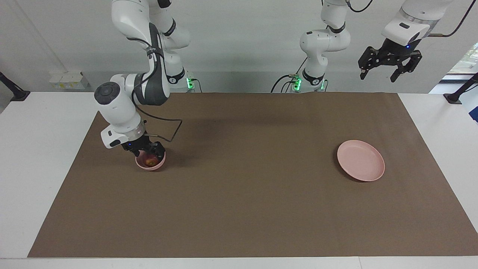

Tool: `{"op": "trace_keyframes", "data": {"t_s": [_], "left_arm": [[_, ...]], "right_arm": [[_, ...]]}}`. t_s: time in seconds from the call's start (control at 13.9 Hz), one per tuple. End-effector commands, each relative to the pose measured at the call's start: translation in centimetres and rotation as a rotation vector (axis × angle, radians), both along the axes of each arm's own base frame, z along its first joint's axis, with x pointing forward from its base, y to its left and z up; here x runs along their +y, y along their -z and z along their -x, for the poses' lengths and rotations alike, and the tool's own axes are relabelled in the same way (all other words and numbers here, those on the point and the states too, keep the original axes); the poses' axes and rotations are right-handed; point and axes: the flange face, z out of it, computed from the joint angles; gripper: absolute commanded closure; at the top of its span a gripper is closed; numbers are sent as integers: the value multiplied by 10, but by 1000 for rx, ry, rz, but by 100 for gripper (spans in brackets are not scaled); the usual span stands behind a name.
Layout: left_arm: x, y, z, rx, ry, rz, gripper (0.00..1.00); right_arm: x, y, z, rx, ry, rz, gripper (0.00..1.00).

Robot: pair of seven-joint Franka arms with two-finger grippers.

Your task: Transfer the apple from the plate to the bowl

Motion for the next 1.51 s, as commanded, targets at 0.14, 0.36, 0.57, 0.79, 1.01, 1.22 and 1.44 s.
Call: {"op": "trace_keyframes", "data": {"t_s": [0.14, 0.36, 0.57, 0.79, 1.01, 1.22, 1.44], "left_arm": [[0, -5, 4, -8, 11, -11, 0], [0, -5, 3, -17, 10, -7, 0], [2, -5, 3, -16, 4, -8, 0], [1, -5, 3, -15, -1, -7, 0], [0, -5, 4, -15, 1, -7, 0], [-2, -5, 4, -15, 5, -7, 0], [-1, -5, 4, -14, 10, -7, 0]], "right_arm": [[-2, -119, 33, 29, -22, 9, 0], [-3, -179, 63, 60, -28, -1, 0], [7, -211, 91, 51, -55, -9, 0], [3, -211, 102, 57, -51, -35, 0], [-5, -209, 97, 38, -106, -11, 0], [-7, -217, 92, 49, -195, 28, 0], [-19, -220, 83, 45, -179, 35, 0]]}}
